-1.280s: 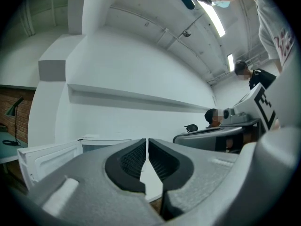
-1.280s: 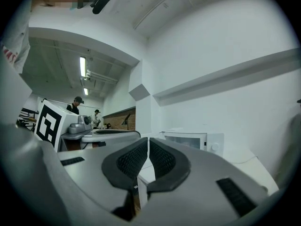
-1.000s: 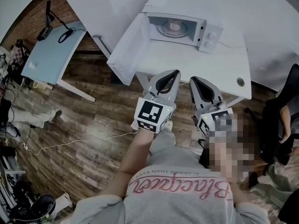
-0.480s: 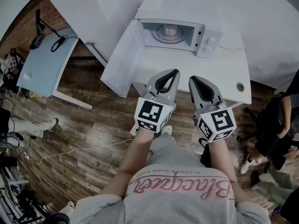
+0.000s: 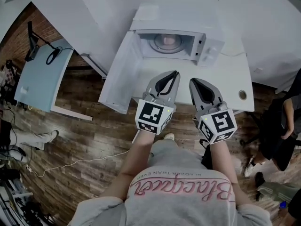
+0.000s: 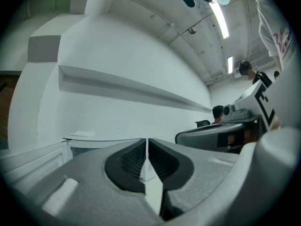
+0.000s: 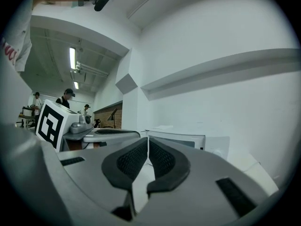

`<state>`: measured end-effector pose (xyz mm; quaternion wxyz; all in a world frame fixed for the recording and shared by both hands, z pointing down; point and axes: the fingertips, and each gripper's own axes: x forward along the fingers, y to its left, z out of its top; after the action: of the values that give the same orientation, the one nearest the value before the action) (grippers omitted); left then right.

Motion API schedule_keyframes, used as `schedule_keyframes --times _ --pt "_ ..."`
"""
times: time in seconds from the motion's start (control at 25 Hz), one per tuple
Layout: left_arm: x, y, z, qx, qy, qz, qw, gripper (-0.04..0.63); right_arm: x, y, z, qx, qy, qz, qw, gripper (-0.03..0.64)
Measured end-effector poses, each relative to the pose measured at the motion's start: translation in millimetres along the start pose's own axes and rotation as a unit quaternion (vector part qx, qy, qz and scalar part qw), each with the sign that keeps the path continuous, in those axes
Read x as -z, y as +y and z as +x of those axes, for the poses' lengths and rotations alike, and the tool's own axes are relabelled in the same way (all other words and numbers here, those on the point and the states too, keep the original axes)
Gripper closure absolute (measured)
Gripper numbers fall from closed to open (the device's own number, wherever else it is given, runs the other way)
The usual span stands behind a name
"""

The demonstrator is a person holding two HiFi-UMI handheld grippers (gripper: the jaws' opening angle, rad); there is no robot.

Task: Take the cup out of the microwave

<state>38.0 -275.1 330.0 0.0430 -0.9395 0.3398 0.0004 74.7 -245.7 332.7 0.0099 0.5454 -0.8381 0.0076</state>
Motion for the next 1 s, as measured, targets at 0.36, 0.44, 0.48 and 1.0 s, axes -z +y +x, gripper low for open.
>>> schedule_keyframes --times 0.36,0.44,0.48,1.0 --pt "6.0 33.2 24.7 0.005 -0.003 -0.003 1.0000 0.588 2.9 -13.8 39.1 0.010 0.005 -0.003 1.000 0.603" --pt "9.3 39.4 29.2 0.007 0.000 -0.005 1.0000 0.588 3.2 -16.1 46.3 0.012 0.005 -0.003 1.000 0.603" --pt "11.4 42.3 31.2 0.008 0.002 -0.006 0.9999 0.588 4.0 -17.0 49.7 0.013 0.006 -0.003 1.000 0.603" --pt "26.3 65.3 52.3 0.006 0.007 -0.014 0.9999 0.479 12.8 -30.3 71.6 0.024 0.012 -0.003 1.000 0.603"
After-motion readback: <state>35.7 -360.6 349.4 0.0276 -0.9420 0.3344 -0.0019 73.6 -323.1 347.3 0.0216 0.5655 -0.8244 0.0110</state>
